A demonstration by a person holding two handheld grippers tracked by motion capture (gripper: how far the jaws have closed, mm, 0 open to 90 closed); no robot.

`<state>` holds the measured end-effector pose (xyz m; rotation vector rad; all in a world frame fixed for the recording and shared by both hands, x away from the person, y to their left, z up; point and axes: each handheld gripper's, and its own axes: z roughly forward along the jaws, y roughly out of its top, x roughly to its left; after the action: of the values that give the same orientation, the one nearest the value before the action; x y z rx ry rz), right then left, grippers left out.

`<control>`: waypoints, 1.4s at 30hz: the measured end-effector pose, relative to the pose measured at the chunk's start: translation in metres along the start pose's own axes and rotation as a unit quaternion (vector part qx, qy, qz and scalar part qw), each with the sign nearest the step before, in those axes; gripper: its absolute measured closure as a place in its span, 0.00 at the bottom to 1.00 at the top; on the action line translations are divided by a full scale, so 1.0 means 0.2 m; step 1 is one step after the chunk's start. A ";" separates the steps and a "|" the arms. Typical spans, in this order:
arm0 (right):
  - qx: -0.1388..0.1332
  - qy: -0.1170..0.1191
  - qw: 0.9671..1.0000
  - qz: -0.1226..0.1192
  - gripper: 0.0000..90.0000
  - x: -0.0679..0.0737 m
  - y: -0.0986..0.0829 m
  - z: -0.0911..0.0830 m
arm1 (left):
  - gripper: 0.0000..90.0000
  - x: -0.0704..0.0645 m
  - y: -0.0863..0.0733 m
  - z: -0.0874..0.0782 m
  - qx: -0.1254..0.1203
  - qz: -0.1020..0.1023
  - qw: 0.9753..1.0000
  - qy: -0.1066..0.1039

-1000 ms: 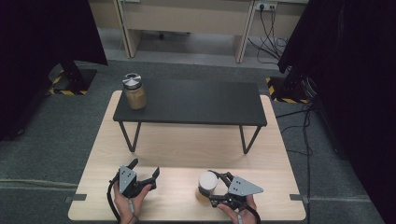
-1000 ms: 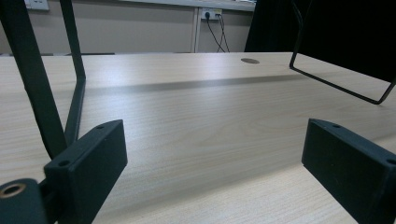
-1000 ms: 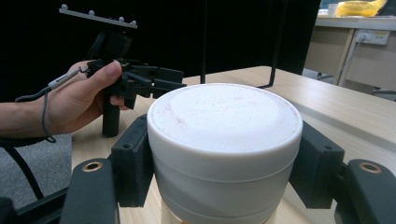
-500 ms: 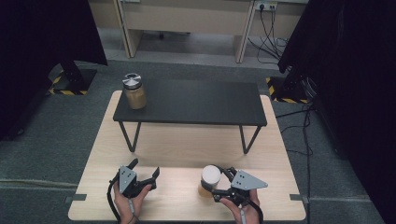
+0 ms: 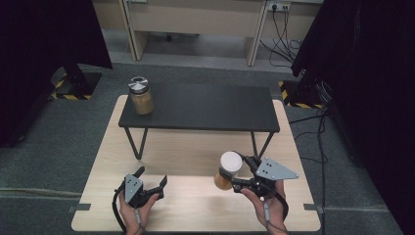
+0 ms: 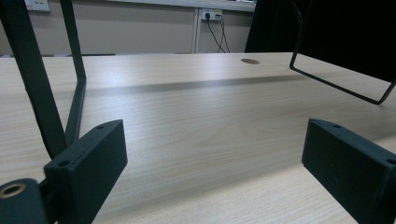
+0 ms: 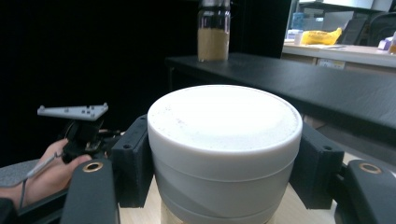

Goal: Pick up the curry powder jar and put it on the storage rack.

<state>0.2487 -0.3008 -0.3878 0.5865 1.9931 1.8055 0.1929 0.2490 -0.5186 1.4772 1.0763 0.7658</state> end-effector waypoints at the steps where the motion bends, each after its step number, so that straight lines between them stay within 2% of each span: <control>1: 0.002 0.000 1.000 0.000 0.38 0.00 0.02 0.00 | 0.07 0.00 0.00 0.00 0.000 0.000 1.000 0.000; 12: 0.006 -0.001 1.000 0.007 0.38 -0.04 0.14 0.00 | 0.07 -0.01 0.00 0.00 -0.002 0.005 1.000 0.001; 19: -0.007 -0.012 1.000 -0.004 0.38 -0.07 0.29 -0.01 | 0.07 -0.01 -0.01 0.00 -0.005 0.003 1.000 0.002; 29: -0.018 -0.040 0.999 -0.019 0.38 -0.15 0.49 0.00 | 0.07 -0.01 -0.01 0.00 -0.005 0.001 1.000 0.003; 37: -0.020 -0.063 0.998 -0.020 0.38 -0.23 0.58 0.06 | 0.07 -0.01 -0.01 0.00 -0.005 0.003 1.000 0.004; 42: -0.022 -0.082 0.996 -0.011 0.38 -0.26 0.61 0.12 | 0.07 -0.01 -0.01 0.00 -0.005 0.002 1.000 0.003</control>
<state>0.3116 -0.3001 -0.2693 0.6735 1.8401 1.7245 0.1914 0.2475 -0.5200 1.4693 1.0744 0.7779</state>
